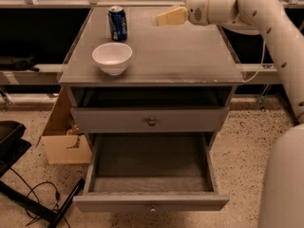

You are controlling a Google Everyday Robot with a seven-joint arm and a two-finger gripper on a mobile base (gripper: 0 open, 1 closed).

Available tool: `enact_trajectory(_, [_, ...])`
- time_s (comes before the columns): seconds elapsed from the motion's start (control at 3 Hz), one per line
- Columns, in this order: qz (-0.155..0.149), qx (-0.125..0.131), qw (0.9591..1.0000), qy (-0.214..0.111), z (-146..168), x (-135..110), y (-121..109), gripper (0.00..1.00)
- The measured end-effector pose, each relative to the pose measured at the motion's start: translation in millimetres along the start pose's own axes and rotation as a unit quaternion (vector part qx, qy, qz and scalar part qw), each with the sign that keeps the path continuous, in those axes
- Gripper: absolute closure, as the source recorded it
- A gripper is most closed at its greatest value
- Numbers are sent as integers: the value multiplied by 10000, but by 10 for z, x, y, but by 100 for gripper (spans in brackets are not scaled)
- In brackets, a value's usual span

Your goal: Place pepsi can into middle drawer

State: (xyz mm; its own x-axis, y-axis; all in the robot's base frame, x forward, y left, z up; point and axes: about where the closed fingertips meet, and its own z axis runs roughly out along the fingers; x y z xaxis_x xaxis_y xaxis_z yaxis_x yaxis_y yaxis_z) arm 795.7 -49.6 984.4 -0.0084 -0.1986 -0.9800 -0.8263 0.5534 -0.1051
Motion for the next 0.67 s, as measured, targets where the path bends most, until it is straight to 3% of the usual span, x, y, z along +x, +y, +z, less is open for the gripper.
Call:
enact_trajectory(0.33, [219,228,9994,-172,439,24,-203,0])
enact_trajectory(0.67, [389,358,9985,-124,827,39,-254,0])
